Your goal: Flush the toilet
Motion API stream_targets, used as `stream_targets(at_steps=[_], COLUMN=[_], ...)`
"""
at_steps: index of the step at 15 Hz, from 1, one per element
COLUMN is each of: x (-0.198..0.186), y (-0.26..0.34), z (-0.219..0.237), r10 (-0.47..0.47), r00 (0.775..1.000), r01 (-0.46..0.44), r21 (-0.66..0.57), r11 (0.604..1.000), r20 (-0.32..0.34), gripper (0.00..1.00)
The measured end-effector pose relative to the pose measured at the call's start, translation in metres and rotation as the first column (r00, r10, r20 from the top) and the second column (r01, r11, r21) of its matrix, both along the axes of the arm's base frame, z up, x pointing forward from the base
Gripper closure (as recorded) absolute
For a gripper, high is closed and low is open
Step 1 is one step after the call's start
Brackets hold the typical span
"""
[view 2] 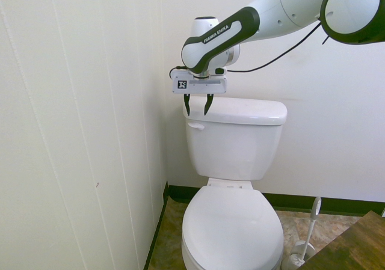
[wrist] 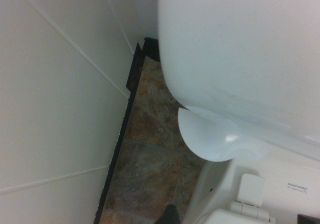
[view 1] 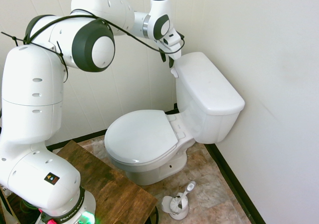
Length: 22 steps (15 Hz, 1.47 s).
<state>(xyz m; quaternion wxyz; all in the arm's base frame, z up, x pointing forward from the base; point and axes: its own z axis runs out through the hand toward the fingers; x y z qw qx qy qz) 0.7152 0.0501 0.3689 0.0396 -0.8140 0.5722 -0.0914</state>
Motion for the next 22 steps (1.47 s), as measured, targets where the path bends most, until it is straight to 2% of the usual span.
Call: stream_targets(at_steps=[9, 15, 22], x=[0.026, 0.032, 0.035], y=[-0.027, -0.021, -0.018], z=[-0.018, -0.023, -0.049], r10=[-0.033, -0.029, -0.033], r00=[0.999, 0.999, 0.999], r01=[0.032, 0.027, 0.031], r21=[0.028, 0.048, 0.058], r11=[0.999, 0.998, 0.998], r20=[0.017, 0.045, 0.038], gripper=[1.0, 1.0, 1.0])
